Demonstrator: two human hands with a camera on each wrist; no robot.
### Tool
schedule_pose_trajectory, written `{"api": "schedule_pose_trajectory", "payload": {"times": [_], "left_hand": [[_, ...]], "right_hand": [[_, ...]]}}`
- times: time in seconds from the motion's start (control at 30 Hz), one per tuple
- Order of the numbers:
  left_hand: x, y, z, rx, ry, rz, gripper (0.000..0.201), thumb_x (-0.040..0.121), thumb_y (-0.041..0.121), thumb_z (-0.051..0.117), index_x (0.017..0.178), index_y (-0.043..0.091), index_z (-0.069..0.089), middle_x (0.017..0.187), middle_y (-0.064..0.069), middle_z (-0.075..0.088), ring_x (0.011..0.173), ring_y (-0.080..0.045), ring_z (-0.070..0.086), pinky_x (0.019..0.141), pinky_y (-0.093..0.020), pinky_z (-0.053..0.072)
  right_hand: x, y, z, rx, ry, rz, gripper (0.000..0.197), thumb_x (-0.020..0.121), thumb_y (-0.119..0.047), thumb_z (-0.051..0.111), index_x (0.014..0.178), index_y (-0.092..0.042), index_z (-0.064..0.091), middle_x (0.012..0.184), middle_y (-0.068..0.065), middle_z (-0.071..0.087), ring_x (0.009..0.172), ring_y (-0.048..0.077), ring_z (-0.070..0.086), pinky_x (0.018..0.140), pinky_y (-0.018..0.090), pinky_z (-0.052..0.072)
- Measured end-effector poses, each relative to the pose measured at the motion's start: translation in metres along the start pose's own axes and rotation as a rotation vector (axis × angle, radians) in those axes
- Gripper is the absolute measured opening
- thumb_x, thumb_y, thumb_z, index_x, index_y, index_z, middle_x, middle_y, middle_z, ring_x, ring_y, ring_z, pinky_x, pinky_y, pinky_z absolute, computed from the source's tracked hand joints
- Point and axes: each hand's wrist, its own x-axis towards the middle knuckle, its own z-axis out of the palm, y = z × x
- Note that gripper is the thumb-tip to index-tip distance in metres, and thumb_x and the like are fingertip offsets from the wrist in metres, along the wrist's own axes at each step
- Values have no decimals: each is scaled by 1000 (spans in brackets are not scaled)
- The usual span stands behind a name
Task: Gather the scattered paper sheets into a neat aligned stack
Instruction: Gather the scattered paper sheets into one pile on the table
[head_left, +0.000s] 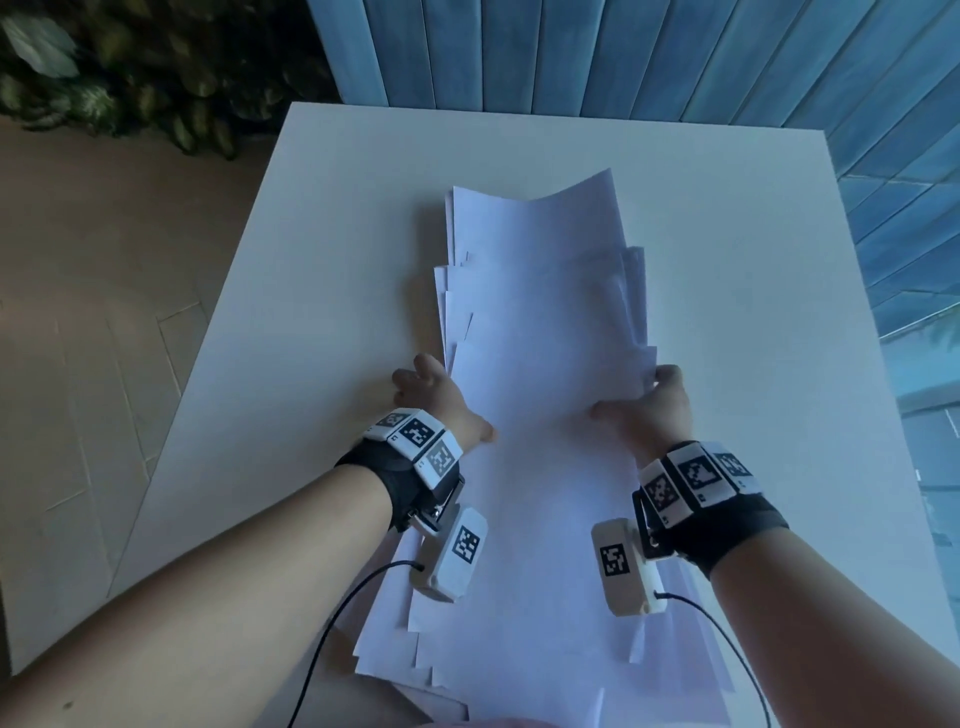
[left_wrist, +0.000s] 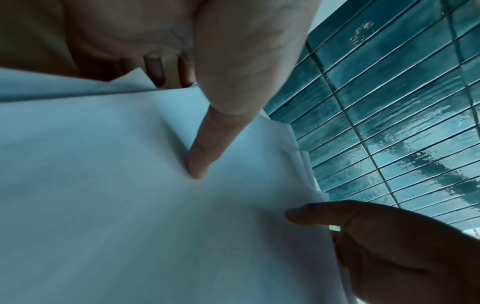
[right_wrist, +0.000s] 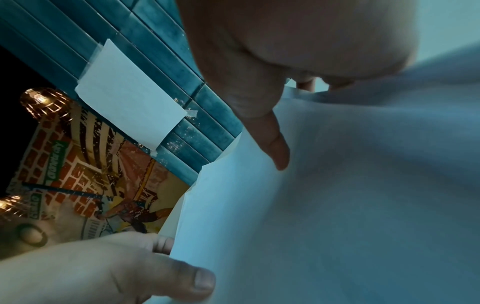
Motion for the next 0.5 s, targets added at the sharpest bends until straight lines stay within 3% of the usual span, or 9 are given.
{"api": "schedule_pose_trajectory", "payload": {"times": [0.07,0.13,0.2,0.3,0.43,0.5], "left_hand": [[2,-1,-1,-109,-15,25,86,63,23,87,119,10,24,125,-13,35,92,-28,46,80,-36,49],[5,-3,-2,-209,-26,44,86,66,21,85,124,11,23,121,-11,45,90,-28,50,78,-35,49],[7,-6,-4,-212,-56,49,84,69,26,84,129,10,27,122,-10,51,99,-31,55,82,-35,48],[10,-11,-5,-72,-81,83,84,70,41,81,131,7,35,131,-11,49,117,-31,52,89,-36,45],[28,-5,-25,65,132,140,85,65,52,79,124,7,37,130,-14,39,121,-35,38,95,-42,40],[48,8,-42,85,219,235,80,69,51,76,126,9,39,132,-14,38,123,-35,35,99,-42,38]], "right_hand": [[0,-1,-2,59,-21,13,70,63,-4,82,121,-8,43,107,12,59,93,33,61,82,44,55],[3,-2,-6,53,-46,18,58,63,-3,83,112,-5,53,98,12,63,92,33,64,82,45,56],[6,-2,-12,19,-115,-10,39,63,-3,83,97,-2,65,93,15,69,87,34,67,82,44,57],[14,-1,-18,-17,-194,-61,37,64,-5,84,97,-1,68,93,15,71,86,32,68,79,40,56],[24,1,-20,-52,-186,-123,44,64,-6,84,103,-6,64,97,12,70,90,31,67,84,43,56],[29,2,-20,-59,-195,-144,43,65,-7,83,104,-7,63,97,12,70,90,31,67,84,43,55]]}}
